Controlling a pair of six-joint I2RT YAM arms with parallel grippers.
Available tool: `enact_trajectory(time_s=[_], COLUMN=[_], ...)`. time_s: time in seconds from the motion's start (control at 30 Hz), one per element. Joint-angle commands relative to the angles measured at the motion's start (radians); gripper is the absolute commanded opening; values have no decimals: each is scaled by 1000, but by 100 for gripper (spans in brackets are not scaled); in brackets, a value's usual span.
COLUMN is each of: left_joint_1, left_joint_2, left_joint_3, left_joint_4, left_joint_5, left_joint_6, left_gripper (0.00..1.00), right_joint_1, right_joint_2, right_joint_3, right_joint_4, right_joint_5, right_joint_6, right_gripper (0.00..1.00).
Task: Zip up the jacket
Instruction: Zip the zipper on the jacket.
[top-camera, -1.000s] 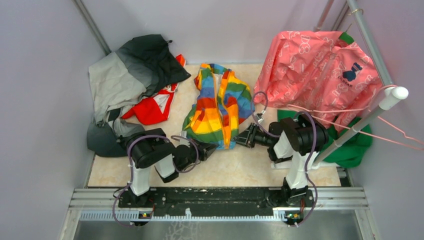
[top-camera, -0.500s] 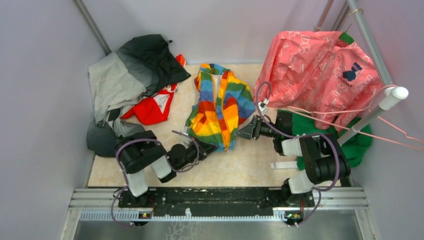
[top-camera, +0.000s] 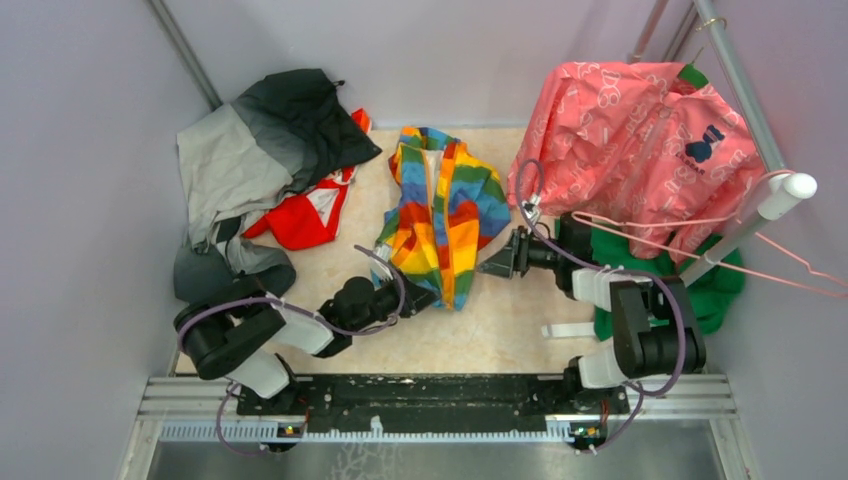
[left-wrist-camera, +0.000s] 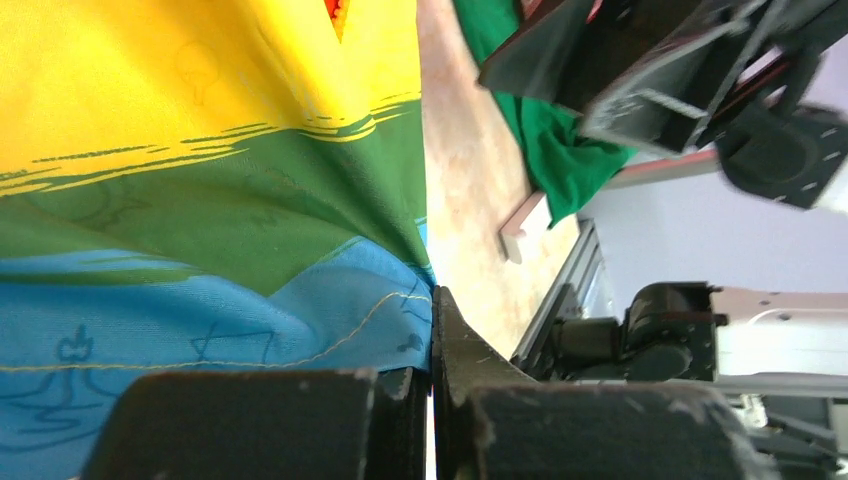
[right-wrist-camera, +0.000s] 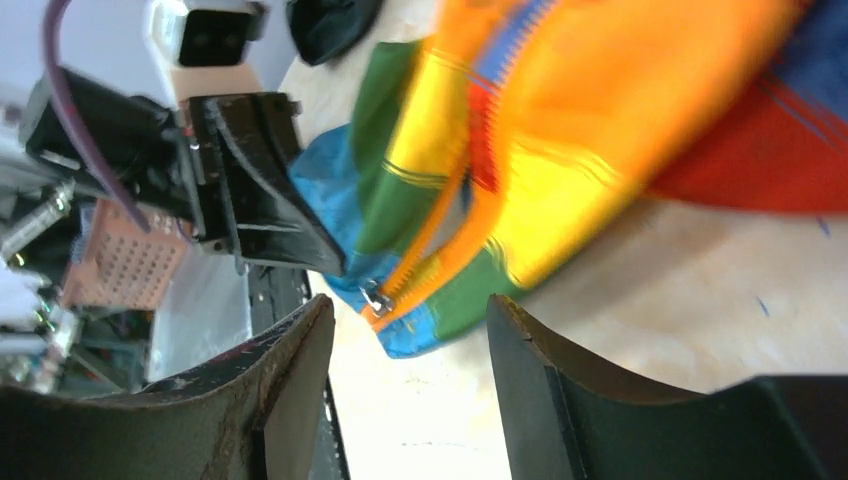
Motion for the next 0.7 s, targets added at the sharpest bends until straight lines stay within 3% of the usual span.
enact_trajectory(time_s=[0.0,0.1,0.33,0.57,0.67], left_joint_1=[2,2,2,2,2], left_joint_2=[-52,-89,-118,-99,-86], left_joint_3=[18,-9,-57,-92,-110], left_joint_4=[-178,-222,-244,-193,-161], left_joint_5=[78,73,61,73,77], left_joint_6=[112,107,74,38,29], left_gripper=[0,0,0,0,0], right_joint_1=[100,262,451,647,675], right_joint_2=[-93,-88,-58,-40,-23], right_joint_3=[161,297,320,307,320], right_joint_4=[-295,-762,-978,-915,-900], right_joint_5=[-103,43,179,398,408], right_joint_6=[-414,-933,-1605,-1596,-1570], right_gripper=[57,57,46,42,40])
